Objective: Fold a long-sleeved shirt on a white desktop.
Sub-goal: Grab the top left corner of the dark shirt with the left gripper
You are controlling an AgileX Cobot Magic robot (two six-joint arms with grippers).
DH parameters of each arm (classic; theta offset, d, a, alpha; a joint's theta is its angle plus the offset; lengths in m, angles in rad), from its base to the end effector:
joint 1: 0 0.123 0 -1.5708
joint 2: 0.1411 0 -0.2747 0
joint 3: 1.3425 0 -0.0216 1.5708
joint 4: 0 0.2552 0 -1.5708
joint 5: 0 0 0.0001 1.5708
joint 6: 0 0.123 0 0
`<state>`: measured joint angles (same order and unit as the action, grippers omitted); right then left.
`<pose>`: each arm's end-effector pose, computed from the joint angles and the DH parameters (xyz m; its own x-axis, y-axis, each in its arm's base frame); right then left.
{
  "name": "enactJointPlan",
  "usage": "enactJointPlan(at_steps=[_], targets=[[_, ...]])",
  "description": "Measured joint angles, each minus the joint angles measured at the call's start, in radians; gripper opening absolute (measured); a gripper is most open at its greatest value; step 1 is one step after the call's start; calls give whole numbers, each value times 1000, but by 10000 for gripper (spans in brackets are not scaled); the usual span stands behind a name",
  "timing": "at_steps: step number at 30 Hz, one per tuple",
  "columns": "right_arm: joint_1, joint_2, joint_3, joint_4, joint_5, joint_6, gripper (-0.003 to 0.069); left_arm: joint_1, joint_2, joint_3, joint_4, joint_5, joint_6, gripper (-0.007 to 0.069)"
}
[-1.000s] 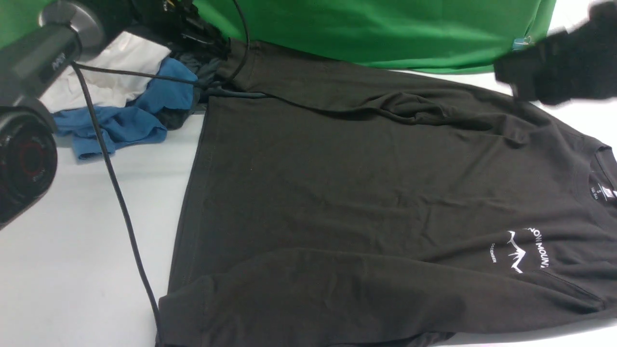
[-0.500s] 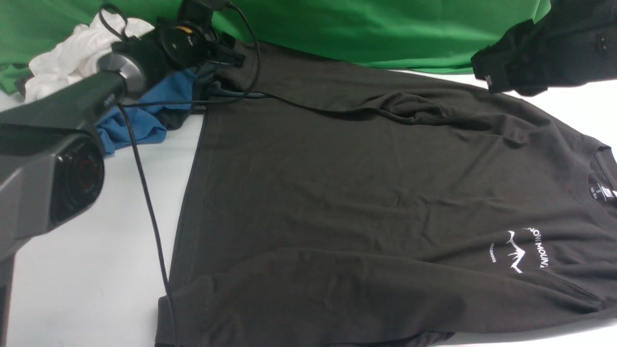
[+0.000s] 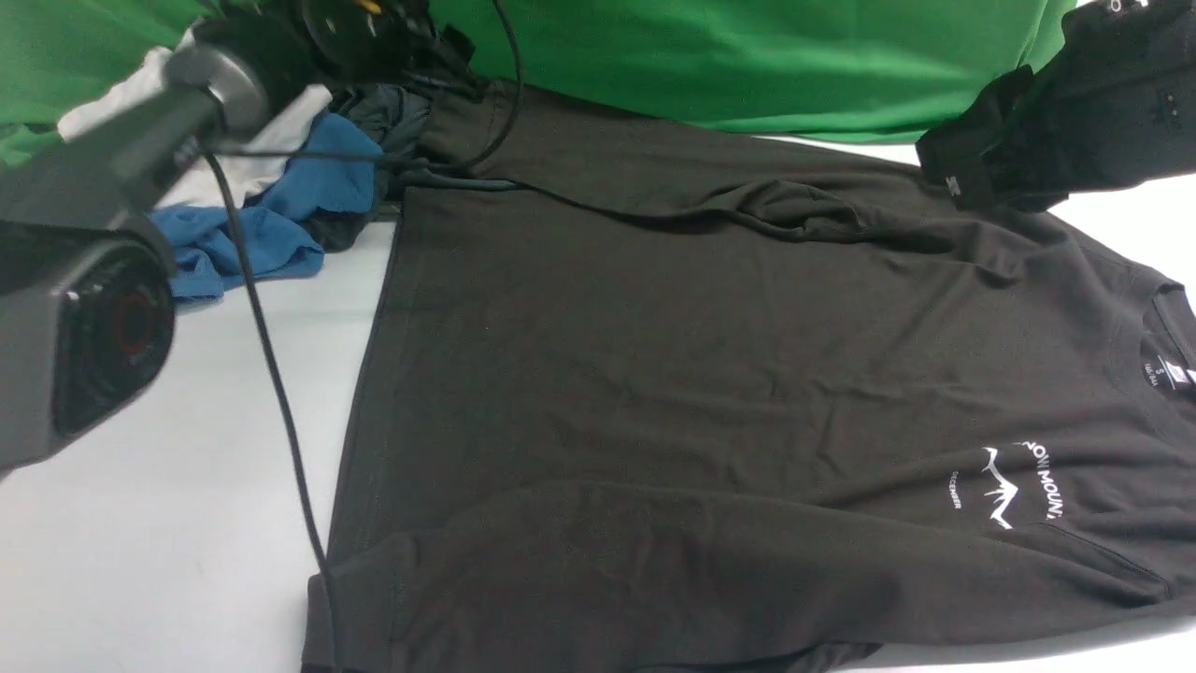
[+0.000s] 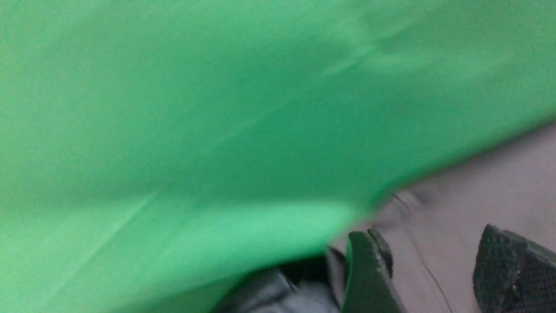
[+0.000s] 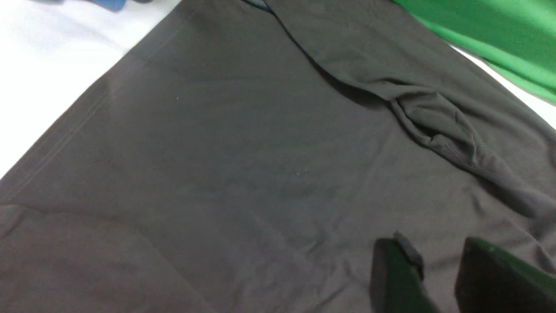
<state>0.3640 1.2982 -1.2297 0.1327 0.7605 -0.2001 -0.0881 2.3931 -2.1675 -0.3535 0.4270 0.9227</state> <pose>0.2851 0.1206 0.3393 -0.5817 -0.3319 -0.7426 -0.4804 0.8769 -0.0156 0.5817 -0.0691 0.2031 -0.3064 0.5870 -0.7494 0.4625 0.7799 0.4217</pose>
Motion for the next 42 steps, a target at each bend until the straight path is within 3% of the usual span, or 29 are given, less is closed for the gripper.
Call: enactJointPlan(at_steps=[5,8,17,23,30,42], targets=[[0,0,0,0,7,-26,237,-3,35,-2,140,239,462,343],[0,0,0,2,11,-31,237,-1,86,0,182,227,577,343],[0,0,0,5,64,-33,237,-1,121,0,196,6,617,343],[0,0,0,5,73,-33,237,-1,121,0,196,-4,614,343],[0,0,0,5,73,-40,237,-7,78,0,196,147,614,343],[0,0,0,5,68,-44,237,-10,119,0,197,-27,651,343]])
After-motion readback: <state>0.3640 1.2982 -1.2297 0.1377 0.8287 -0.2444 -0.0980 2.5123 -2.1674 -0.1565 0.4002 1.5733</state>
